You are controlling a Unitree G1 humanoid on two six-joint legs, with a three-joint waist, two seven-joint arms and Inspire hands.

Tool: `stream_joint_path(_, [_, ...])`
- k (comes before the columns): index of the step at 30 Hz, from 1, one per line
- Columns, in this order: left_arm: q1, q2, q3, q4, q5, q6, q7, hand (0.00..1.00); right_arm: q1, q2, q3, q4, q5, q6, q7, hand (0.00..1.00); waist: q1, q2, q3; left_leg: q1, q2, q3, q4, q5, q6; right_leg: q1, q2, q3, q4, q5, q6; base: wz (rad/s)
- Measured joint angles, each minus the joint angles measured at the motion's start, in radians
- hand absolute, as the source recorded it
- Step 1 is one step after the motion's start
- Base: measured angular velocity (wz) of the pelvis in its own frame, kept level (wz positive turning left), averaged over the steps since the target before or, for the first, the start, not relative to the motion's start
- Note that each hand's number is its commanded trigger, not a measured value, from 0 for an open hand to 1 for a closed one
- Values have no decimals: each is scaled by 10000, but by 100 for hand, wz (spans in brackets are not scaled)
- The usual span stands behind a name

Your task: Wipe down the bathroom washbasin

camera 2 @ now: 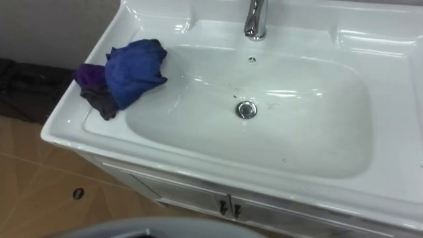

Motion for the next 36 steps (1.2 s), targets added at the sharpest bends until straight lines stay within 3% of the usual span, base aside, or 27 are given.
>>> stream_joint_path(3, [371, -240, -113, 942, -950, 45, -56, 0, 16, -21, 50, 94, 339, 83, 24, 0, -1, -43, -11, -49, -13, -44, 2, 20, 33, -11, -21, -71, 8, -1, 1, 7])
stream_joint_path(7, [576, -512, -325, 2175, -941, 127, -452, 0, 38, -29, 95, 143, 278, 105, 145, 0, -24, -86, -15, -77, -22, -25, -12, 20, 33, -40, -31, -25, 14, 0, 3, 0])
stream_joint_path(12, [568, -772, -600, 3264, -791, 701, -1309, 0, -61, -10, 122, 484, 343, 414, 243, 0, -75, -185, -10, -63, -24, 11, 11, 21, 35, 47, -41, -50, -1, 1, 5, 2])
stream_joint_path(18, [382, -1268, -1295, 3463, 862, 1167, -2154, 0, -3, 42, 193, 572, 145, 543, 487, 0, -326, -439, 18, 6, -30, 27, 26, 28, 43, 146, -64, -143, 7, -62, 20, 5])
stream_joint_path(21, [86, -1292, -1835, 3796, 2167, 1423, -2668, 0, -12, 92, 194, 575, 100, 624, 523, 0, -362, -642, 25, 39, -20, 149, 24, 30, 46, 158, -66, -64, 13, -64, 23, -8])
stream_joint_path(25, [-256, -1275, -2093, 3839, 3521, 1632, -3278, 0, -13, 232, 193, 582, 45, 659, 396, 0, -460, -858, 129, 58, -18, 274, 30, 29, 48, 167, -68, 5, 2, -58, 32, -4])
stream_joint_path(30, [-689, -1265, -2459, 3839, 5122, 1897, -3681, 0, 10, 429, 194, 707, -74, 760, 397, 0, -729, -823, 151, 60, -11, 418, 9, 26, 52, 139, -72, 45, 2, -66, 41, -2])
stream_joint_path(36, [-941, -1262, -2879, 3828, 6170, 2187, -3947, 0, -9, 480, 414, 706, -148, 885, 352, 0, -1166, -855, 145, 225, 10, 1156, -45, -3, 99, 109, -123, 379, 34, -54, 70, -17])
